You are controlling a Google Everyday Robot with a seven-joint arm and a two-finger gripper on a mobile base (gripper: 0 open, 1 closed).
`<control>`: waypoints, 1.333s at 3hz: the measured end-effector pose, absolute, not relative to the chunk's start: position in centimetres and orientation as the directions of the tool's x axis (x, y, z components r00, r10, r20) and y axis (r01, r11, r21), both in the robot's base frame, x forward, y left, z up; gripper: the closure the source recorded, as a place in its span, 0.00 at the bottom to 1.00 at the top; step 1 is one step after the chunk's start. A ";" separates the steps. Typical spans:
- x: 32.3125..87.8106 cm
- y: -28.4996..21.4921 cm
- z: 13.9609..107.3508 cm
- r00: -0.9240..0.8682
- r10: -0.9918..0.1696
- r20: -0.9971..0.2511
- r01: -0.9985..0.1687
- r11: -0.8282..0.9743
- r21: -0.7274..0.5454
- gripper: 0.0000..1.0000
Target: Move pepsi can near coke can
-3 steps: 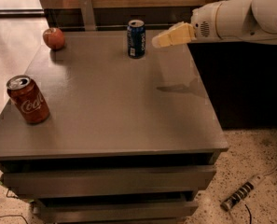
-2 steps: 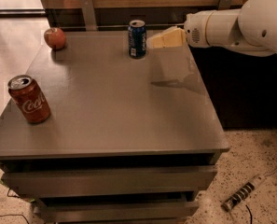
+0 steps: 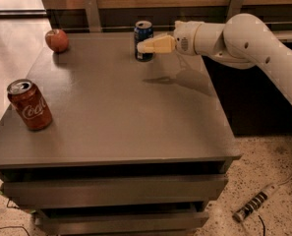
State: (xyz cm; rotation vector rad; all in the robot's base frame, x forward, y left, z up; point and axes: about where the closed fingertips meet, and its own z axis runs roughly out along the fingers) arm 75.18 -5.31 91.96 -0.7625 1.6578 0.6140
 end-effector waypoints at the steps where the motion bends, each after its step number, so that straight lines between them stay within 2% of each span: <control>1: 75.4 -5.2 91.7 -0.133 -0.159 -0.978 -0.761 0.649 -0.002 0.00; 4: 79.3 -2.5 86.9 -0.086 -0.151 -0.985 -0.804 0.595 -0.021 0.00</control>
Offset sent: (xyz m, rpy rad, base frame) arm 0.0401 0.0172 -0.0405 0.0227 -0.0351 0.0425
